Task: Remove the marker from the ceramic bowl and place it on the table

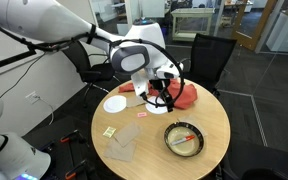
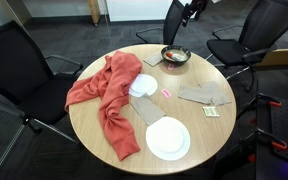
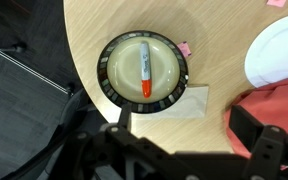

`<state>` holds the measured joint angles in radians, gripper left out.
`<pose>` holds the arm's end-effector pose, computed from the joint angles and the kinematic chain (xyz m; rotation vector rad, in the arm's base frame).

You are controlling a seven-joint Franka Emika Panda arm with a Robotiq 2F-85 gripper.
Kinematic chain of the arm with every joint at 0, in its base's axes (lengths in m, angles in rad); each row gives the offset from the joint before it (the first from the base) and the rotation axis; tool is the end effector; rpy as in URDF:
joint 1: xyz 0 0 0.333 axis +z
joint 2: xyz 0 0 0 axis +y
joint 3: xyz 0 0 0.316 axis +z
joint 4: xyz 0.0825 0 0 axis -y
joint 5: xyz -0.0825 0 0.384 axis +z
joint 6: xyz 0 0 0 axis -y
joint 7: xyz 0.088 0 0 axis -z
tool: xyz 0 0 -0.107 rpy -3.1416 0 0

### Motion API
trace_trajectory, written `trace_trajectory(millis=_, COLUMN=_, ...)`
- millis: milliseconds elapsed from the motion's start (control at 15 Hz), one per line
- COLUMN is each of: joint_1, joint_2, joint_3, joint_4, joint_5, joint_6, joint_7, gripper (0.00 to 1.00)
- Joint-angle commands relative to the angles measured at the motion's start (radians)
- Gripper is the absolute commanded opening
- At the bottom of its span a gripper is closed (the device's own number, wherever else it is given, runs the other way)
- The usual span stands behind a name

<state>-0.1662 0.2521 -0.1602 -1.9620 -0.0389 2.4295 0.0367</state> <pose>0.5926 -0.1959 0.3703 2.9868 -0.4929 0.3132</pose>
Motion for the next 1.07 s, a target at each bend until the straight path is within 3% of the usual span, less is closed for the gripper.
trace_trajectory(millis=0, joint_1=-0.020, joint_2=0.115, joint_3=-0.004, joint_4=0.096, joint_5=0.035, joint_6=0.019, joint_7=0.009, gripper=1.00)
trace_trajectory(millis=1000, joint_1=-0.066, joint_2=0.485, joint_3=-0.011, joint_4=0.372, joint_5=0.033, joint_6=0.009, joint_7=0.007, gripper=1.00)
